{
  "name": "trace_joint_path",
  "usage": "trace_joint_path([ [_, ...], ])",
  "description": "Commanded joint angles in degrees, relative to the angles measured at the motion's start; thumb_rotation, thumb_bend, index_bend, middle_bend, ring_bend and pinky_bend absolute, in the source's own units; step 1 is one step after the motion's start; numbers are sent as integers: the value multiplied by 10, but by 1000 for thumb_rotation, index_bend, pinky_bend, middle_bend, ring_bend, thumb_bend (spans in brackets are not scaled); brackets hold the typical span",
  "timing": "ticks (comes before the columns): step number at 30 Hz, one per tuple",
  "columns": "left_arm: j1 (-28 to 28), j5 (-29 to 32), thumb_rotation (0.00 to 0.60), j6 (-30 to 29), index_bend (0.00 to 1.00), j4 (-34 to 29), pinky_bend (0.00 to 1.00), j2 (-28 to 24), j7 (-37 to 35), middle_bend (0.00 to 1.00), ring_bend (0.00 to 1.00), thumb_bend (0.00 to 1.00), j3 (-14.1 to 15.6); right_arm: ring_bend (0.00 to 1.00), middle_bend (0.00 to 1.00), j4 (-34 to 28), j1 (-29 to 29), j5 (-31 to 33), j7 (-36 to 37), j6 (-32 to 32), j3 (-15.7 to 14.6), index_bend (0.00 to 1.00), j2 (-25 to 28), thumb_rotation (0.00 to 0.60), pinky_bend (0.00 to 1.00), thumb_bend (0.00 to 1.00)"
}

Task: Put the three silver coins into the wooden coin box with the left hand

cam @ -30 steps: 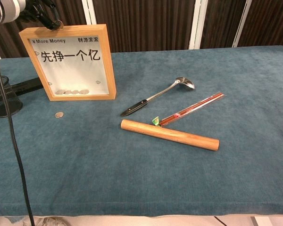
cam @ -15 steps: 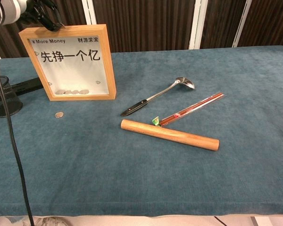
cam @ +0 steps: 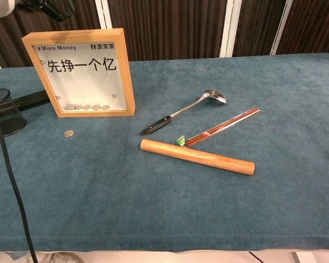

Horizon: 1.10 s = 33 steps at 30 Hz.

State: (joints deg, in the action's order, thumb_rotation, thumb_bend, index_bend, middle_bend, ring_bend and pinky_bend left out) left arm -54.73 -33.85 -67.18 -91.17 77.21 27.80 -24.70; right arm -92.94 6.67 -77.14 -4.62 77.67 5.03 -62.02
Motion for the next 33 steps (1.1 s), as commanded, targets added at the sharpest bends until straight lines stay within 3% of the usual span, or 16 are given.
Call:
trace_joint_path([
  [1,76,-147,600,-82,464,-88,1000,-18,-85,1000,1000,439,50,0,0,-1,-1,-2,1,2,-1,0,0,600,0,139],
  [8,189,-326,600,-152,462,-95,1000,-10,-203,1000,1000,439,167,0,0,-3,-3,-10,0,6,-4,0,0,600,0,139],
  [14,242,-373,600,-145,447,0,1000,40,-245,1000,1000,443,231,0,0,-3,-1,-10,-12,4,-5,0,-6,600,0,139],
  [21,268,-357,600,-83,377,138,1000,133,-287,1000,1000,442,246,0,0,-2,3,-12,-24,-1,-8,0,-13,600,0,139],
  [26,263,-349,600,-50,367,216,1000,185,-302,1000,1000,442,219,0,0,1,6,-10,-27,-7,-8,0,-15,600,0,140],
  [33,244,-342,600,-21,402,278,1000,236,-293,1000,1000,440,178,0,0,1,6,-7,-29,-6,-7,0,-16,600,0,139],
])
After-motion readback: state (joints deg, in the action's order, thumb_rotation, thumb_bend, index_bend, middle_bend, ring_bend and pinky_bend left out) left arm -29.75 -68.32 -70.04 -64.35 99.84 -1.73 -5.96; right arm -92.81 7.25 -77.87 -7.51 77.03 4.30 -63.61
